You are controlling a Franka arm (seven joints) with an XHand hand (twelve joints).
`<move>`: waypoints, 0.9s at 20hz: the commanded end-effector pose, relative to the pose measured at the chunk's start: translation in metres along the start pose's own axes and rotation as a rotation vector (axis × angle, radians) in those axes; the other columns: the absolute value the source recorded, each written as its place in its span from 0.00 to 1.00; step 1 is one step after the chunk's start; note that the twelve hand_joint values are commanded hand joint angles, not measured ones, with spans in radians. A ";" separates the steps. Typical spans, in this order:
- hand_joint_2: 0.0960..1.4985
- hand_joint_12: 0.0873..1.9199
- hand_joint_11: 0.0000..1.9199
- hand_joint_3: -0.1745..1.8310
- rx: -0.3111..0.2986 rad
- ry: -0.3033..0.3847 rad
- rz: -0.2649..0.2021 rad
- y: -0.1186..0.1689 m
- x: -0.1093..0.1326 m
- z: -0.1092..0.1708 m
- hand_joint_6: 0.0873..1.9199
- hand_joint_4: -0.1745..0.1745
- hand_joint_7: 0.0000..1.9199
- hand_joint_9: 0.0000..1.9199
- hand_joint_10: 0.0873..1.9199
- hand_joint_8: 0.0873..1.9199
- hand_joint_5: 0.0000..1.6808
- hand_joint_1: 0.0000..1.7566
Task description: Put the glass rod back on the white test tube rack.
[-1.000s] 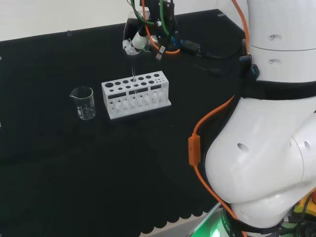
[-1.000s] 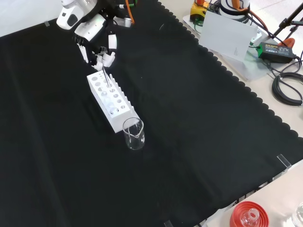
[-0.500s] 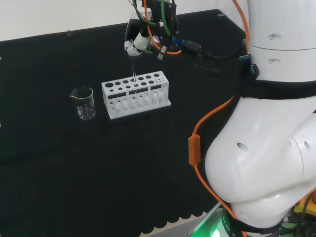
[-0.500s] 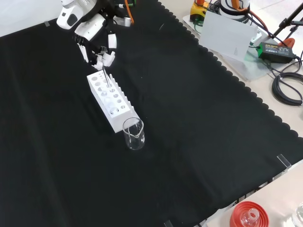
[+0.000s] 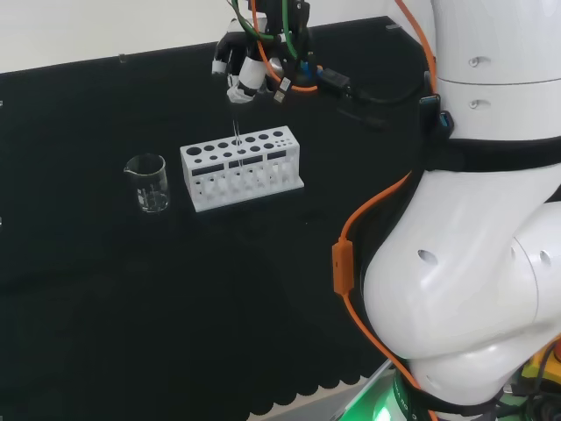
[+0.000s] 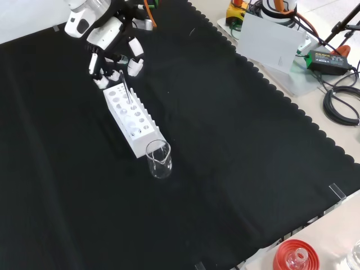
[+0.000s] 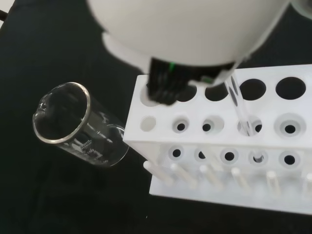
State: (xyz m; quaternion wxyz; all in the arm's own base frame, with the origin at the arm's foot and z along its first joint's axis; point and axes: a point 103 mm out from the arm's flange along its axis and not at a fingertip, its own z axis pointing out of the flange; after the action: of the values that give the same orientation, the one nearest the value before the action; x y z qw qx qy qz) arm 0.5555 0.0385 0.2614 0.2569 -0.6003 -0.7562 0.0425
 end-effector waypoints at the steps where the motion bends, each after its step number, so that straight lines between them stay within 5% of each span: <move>1: 0.14 0.18 1.00 0.58 0.025 0.026 0.000 0.001 -0.001 0.000 0.36 0.00 0.47 1.00 0.14 0.41 0.16 0.71; 18: 0.19 0.23 1.00 0.52 -0.007 0.039 0.010 -0.009 -0.003 -0.016 0.30 0.00 0.45 1.00 0.15 0.42 0.18 0.67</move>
State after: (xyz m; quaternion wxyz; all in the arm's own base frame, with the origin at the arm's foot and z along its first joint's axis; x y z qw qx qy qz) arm 0.5574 0.0324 0.2741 0.2690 -0.6042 -0.7493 0.0336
